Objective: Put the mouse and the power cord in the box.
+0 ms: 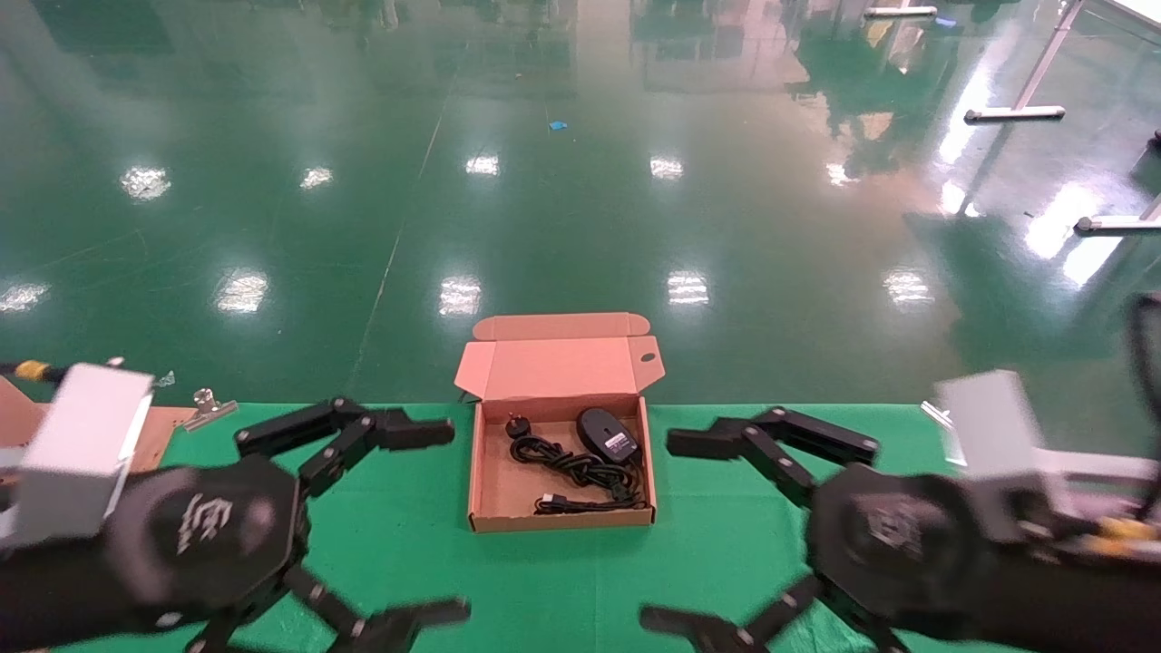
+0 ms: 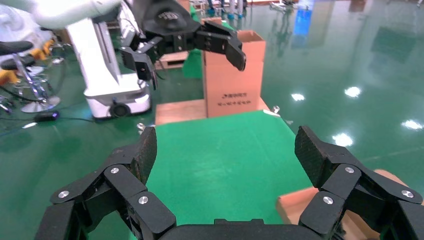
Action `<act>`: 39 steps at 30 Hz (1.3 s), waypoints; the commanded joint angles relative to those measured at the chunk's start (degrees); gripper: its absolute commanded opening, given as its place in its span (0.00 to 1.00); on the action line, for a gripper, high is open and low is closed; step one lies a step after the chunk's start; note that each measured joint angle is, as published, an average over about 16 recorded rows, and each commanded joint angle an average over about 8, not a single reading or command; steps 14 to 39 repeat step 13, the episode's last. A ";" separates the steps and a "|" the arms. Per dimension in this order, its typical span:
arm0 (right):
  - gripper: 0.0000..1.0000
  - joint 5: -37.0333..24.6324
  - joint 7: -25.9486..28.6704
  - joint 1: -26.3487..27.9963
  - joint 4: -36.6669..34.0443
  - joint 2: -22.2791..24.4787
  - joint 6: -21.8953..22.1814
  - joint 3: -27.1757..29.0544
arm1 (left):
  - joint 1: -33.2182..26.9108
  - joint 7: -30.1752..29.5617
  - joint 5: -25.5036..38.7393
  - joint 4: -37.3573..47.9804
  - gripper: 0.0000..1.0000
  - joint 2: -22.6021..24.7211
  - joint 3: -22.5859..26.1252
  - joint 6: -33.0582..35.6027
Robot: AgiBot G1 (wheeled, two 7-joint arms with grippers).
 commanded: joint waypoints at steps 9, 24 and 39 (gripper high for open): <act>1.00 4.65 2.84 -4.50 4.66 5.05 -5.51 7.13 | 3.13 -3.36 -2.40 -2.61 1.00 -0.37 -5.05 4.78; 1.00 4.89 2.88 -4.73 4.87 5.26 -5.75 7.42 | 3.24 -3.38 -2.52 -2.69 1.00 -0.39 -5.22 4.94; 1.00 4.89 2.88 -4.73 4.87 5.26 -5.75 7.42 | 3.24 -3.38 -2.52 -2.69 1.00 -0.39 -5.22 4.94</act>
